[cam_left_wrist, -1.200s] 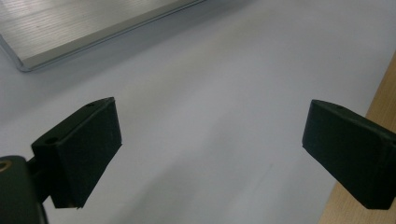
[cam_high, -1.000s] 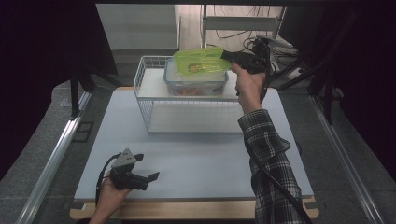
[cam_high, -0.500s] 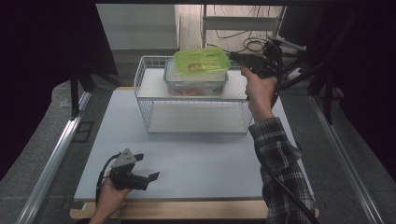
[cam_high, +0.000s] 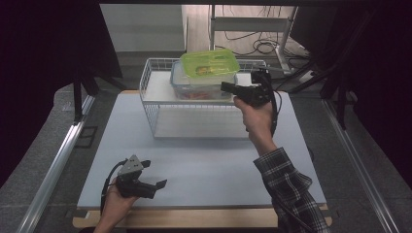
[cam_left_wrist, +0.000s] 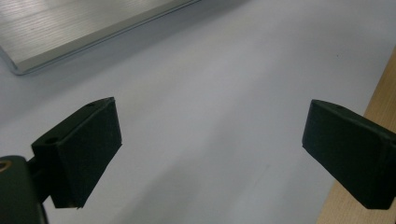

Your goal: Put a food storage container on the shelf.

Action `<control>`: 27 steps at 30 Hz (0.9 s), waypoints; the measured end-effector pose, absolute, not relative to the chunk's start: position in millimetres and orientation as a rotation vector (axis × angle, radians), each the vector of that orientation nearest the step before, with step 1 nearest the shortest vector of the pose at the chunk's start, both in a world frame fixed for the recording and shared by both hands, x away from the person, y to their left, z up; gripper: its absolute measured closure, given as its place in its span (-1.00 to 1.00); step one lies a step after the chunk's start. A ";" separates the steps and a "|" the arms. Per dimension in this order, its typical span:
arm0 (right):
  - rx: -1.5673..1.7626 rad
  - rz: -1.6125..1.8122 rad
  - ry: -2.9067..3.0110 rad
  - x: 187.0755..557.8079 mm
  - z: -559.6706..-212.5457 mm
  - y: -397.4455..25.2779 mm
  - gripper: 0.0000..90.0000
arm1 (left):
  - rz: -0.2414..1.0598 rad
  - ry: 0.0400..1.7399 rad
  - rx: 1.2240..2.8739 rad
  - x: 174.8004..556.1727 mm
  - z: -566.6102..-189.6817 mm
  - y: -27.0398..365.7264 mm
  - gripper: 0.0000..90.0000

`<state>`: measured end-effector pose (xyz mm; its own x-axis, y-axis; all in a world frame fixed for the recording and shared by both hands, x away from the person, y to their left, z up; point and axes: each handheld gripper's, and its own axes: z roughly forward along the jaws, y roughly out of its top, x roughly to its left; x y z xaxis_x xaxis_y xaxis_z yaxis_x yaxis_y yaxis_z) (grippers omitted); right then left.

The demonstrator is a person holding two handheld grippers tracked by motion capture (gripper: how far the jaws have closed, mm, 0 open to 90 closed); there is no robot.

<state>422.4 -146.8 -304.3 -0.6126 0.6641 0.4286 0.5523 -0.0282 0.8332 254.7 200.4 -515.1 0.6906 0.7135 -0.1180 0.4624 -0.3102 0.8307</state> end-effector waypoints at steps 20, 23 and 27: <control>1.311 1.763 2.171 435.7 -309.6 -103.4 0.98 | 0.336 0.908 1.966 254.9 -515.3 200.9 -0.89; 1.296 1.766 2.181 434.7 -310.6 -96.9 0.98 | 0.336 0.909 1.966 254.6 -515.2 201.4 -0.89; 1.281 1.747 2.190 429.4 -311.0 -101.1 0.98 | 0.334 0.909 1.961 255.0 -515.3 202.1 -0.89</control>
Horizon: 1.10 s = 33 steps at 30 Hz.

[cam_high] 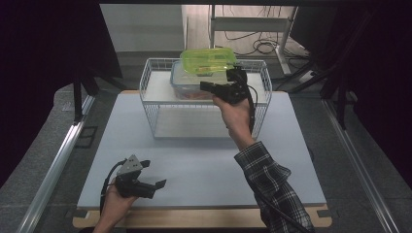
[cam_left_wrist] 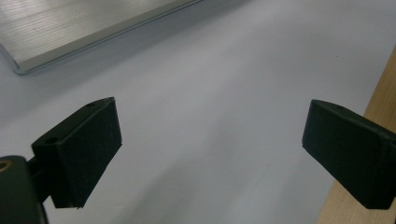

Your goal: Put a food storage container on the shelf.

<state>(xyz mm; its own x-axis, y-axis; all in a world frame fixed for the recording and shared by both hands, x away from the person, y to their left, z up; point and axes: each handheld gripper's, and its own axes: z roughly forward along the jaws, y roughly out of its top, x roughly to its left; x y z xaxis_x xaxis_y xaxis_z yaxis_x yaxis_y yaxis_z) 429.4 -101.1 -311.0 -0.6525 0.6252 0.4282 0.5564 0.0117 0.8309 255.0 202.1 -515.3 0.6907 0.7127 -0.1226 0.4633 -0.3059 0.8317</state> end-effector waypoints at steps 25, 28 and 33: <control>1.154 1.624 2.299 395.0 -330.4 -127.2 0.14 | 0.336 0.903 1.974 254.9 -515.9 199.9 -0.89; 1.122 1.589 2.298 391.1 -332.8 -128.7 0.09 | 0.336 0.903 1.975 255.0 -516.1 199.7 -0.90; 1.087 1.532 2.306 386.0 -338.1 -132.8 0.01 | 0.336 0.904 1.978 254.9 -516.2 199.5 -0.89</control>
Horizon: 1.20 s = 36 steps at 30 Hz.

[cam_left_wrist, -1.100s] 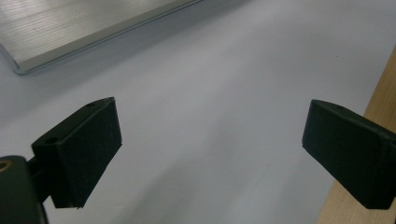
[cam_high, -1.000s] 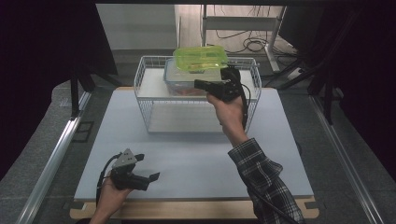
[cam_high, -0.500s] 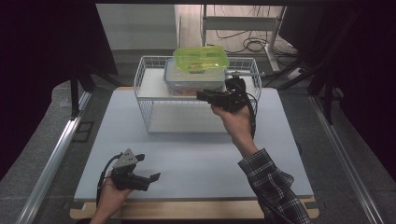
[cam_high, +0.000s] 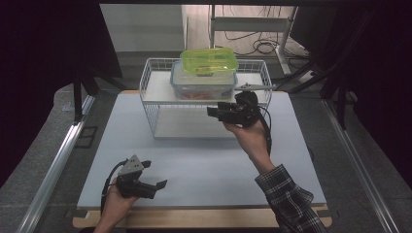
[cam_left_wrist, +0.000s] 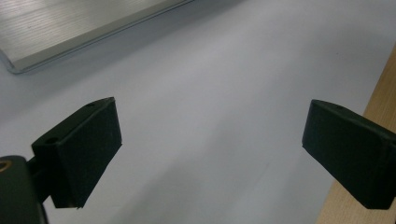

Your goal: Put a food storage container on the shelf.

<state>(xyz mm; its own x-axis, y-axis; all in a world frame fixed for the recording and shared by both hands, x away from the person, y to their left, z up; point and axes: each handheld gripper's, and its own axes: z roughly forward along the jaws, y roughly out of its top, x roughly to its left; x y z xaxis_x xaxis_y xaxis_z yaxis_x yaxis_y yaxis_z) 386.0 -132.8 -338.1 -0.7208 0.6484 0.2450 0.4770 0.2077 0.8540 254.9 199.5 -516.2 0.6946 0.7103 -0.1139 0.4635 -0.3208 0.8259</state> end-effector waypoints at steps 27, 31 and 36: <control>0.962 1.310 2.306 361.1 -383.9 -162.2 -0.63 | 0.335 0.908 1.977 254.8 -517.1 198.7 -0.90; 0.966 1.295 2.304 359.4 -392.5 -169.1 -0.72 | 0.334 0.909 1.979 255.0 -517.3 198.7 -0.90; 0.980 1.277 2.301 356.6 -402.1 -177.2 -0.79 | 0.336 0.906 1.981 255.1 -517.2 198.8 -0.90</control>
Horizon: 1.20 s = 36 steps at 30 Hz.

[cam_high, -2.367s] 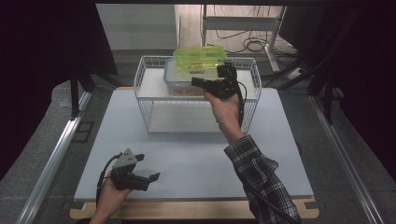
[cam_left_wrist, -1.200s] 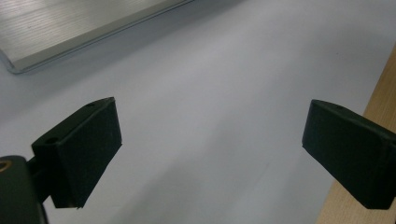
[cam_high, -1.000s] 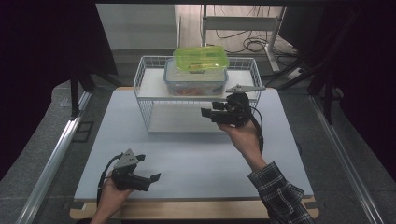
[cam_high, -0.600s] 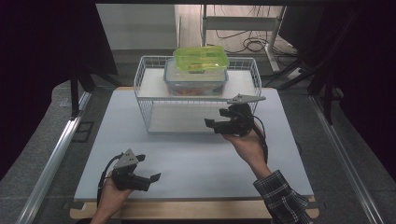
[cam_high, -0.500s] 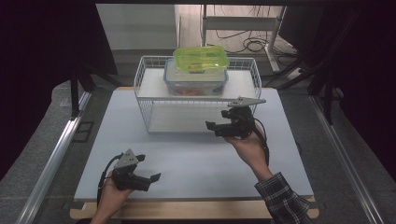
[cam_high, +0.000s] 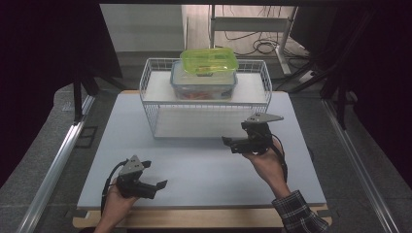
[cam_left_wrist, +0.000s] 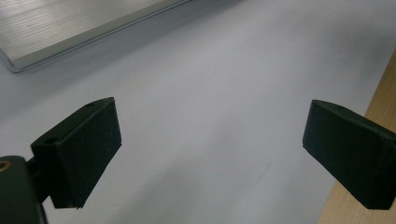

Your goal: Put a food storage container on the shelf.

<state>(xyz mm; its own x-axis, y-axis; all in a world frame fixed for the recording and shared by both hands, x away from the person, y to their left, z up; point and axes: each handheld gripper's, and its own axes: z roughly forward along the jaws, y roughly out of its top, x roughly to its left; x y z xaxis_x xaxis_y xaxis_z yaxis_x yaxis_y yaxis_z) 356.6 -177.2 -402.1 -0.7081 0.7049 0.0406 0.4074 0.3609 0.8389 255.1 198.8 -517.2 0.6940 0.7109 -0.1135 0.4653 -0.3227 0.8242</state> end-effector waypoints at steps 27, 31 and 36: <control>0.981 1.190 2.259 321.3 -452.4 -211.9 -1.00 | 0.329 0.905 1.986 254.6 -517.6 197.1 -0.90; 0.985 1.190 2.268 315.9 -459.6 -217.7 -1.00 | 0.328 0.903 1.988 254.6 -517.7 196.9 -0.90; 1.003 1.173 2.273 310.2 -469.1 -222.8 -1.00 | 0.328 0.902 1.988 254.6 -517.8 197.0 -0.90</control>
<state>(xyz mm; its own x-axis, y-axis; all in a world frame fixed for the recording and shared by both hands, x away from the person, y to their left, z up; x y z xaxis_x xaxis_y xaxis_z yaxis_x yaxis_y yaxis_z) 310.2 -222.8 -469.1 -0.6673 0.7446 -0.0177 0.4169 0.3931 0.8195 254.6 197.0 -517.8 0.6985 0.7063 -0.1148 0.4672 -0.3286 0.8208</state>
